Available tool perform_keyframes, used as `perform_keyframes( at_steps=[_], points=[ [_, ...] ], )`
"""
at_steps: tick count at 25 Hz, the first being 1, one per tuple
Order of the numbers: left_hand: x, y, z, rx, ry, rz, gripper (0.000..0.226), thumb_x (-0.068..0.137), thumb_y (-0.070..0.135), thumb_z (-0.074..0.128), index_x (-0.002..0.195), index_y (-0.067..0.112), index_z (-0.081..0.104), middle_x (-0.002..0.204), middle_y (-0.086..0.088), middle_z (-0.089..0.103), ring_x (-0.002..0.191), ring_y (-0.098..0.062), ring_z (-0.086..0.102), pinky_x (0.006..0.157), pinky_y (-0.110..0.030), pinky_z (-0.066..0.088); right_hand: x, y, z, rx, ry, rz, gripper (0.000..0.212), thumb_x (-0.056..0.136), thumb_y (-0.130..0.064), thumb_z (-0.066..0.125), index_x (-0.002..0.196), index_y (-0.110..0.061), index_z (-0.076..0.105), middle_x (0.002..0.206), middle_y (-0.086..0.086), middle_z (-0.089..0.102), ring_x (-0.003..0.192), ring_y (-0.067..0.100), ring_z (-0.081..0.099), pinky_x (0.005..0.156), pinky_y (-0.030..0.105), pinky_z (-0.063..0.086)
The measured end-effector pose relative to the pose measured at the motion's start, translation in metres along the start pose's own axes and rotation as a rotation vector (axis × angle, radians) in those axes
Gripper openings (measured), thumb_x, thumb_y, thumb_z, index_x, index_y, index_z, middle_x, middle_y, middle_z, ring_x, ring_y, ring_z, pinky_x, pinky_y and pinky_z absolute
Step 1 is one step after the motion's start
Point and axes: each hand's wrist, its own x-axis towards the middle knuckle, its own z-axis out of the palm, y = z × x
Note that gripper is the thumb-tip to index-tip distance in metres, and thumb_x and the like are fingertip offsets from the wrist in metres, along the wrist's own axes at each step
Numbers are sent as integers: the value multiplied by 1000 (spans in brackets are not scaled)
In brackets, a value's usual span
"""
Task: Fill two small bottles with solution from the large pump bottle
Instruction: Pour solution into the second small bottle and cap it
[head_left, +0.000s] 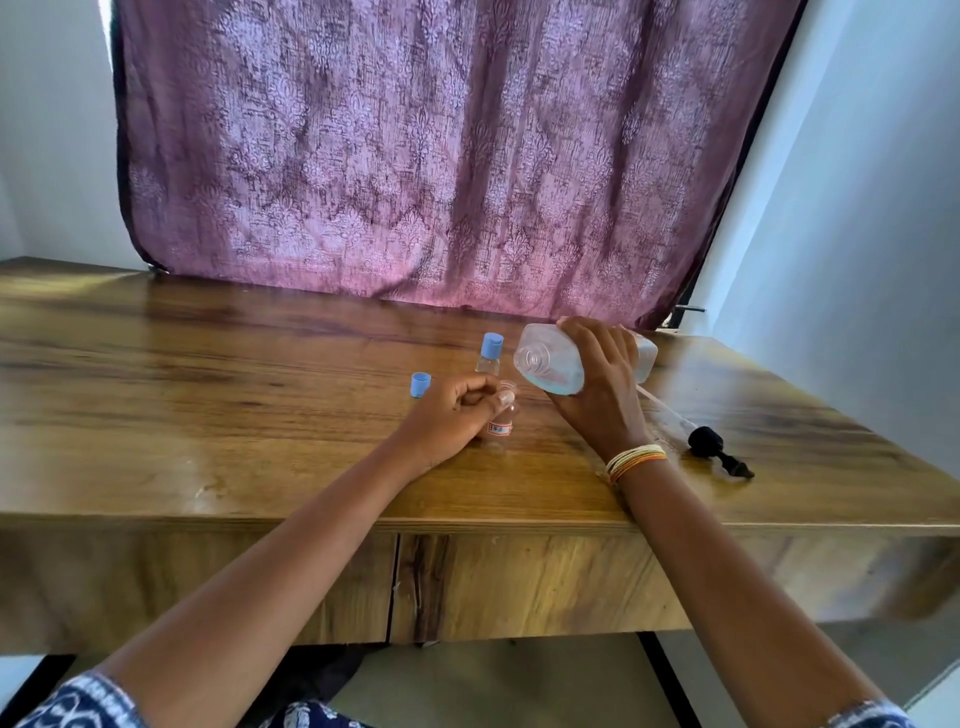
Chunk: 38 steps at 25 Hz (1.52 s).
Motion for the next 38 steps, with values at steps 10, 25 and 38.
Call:
perform_keyframes(
  at_steps=[10, 25, 38],
  points=[
    [-3, 5, 1, 103, 8, 42, 22, 94, 12, 55, 113, 5, 64, 101, -4, 72, 90, 1, 69, 68, -13, 55, -1, -3, 0, -52, 8, -77, 55, 70, -17, 81, 118, -13, 55, 120, 10, 63, 113, 30, 55, 102, 59, 34],
    [-4, 4, 2, 76, 14, 34, 22, 94, 10, 55, 111, 0, 64, 105, -14, 72, 91, -8, 71, 71, -21, 58, -1, 1, 2, -128, 52, -105, 69, 62, -10, 84, 120, -20, 50, 122, 5, 60, 117, 22, 48, 105, 53, 31],
    [-5, 6, 2, 93, 19, 40, 21, 94, 11, 55, 111, 2, 65, 104, -12, 73, 89, -5, 71, 75, -17, 56, -1, 2, 1, -139, 50, -105, 68, 63, -14, 85, 121, -21, 50, 122, 4, 59, 119, 22, 48, 106, 53, 30]
  ],
)
